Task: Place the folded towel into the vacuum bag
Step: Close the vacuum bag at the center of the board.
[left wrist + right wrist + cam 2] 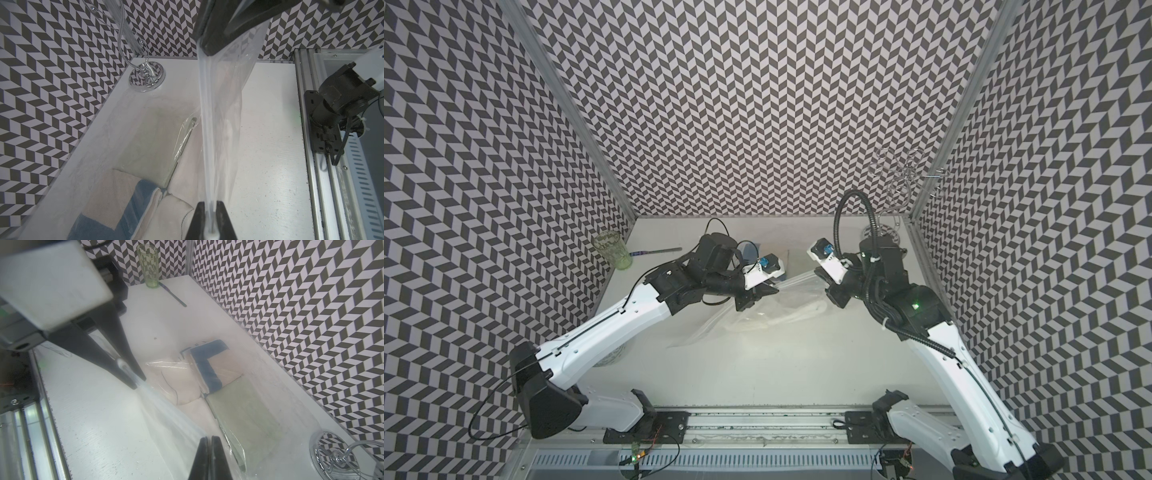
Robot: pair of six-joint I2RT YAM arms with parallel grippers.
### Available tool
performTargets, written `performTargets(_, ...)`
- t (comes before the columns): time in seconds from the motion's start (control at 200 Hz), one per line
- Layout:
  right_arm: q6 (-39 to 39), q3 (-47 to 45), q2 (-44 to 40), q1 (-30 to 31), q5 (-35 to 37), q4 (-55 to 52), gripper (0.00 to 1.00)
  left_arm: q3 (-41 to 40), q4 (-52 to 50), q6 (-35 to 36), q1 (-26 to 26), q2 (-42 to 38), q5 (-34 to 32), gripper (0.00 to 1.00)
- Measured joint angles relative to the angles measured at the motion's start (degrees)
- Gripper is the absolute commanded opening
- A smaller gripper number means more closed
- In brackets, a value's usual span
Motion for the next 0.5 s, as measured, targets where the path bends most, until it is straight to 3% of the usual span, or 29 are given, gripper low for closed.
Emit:
performTargets(0.19,-0.7,-2.6,-1.0,-0.2,8.1,2.3,0.00,0.7,-0.9,0.0,0.0,0.2,0.0,0.04)
performTargets(0.501,-0.9,-2.7,-0.2,-2.5,14.6,3.4,0.00,-2.2,1.1,-0.3,-0.7,0.2,-0.7,0.04)
